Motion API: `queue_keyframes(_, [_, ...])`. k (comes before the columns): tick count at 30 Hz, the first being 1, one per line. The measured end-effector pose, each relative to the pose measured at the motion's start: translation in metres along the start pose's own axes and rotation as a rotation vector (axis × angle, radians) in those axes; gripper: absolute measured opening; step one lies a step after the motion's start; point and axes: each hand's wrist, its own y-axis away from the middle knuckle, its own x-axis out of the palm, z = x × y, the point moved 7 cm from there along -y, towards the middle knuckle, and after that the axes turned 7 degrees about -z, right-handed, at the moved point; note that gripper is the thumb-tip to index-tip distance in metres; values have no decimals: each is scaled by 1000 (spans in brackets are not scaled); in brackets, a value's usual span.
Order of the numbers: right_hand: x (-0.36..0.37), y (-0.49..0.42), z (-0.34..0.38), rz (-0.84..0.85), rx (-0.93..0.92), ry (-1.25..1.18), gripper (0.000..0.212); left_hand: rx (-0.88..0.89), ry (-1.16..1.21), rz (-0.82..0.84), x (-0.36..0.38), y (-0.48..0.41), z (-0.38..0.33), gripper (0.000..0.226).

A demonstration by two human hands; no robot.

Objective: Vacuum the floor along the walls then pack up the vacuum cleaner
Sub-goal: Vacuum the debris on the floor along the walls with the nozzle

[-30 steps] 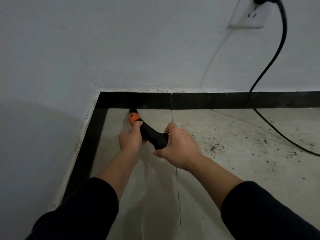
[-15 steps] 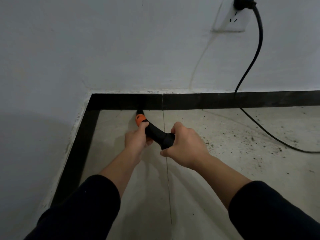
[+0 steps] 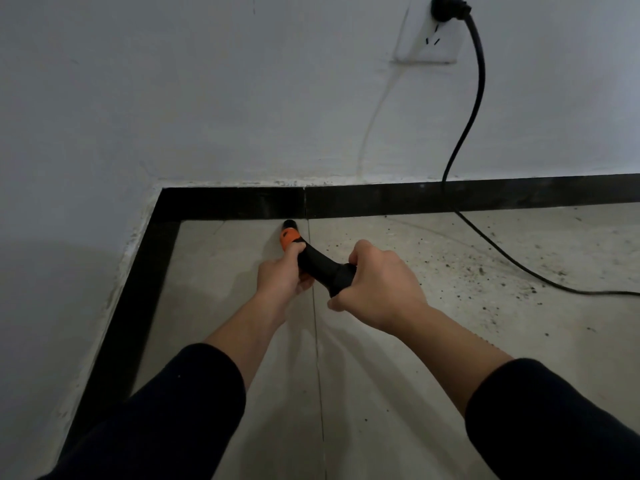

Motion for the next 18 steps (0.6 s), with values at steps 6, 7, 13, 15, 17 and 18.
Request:
queue_keyframes(6, [-9,2,-7,-25,11,26,43,-43,14,48,11,7,3,37])
queue_keyframes(7, [-10,2,-8,-25,11,31,43,-50,17,55,12,7,4,37])
queue_keyframes(13, [-13,3,-5,-16,-4,44,44,-55,2,75,12,11,4,32])
queue_keyframes(15, [-12,4,-4,-15,-6,43,44,-55,5,66,10,11,4,31])
queue_keyframes(17, [-11,5,-3,-15,-5,39,45,-62,14,42,6,11,4,33])
queue_keyframes(18, [-10,5,-1,-14,-6,36,45,-64,11,24,4,10,3,35])
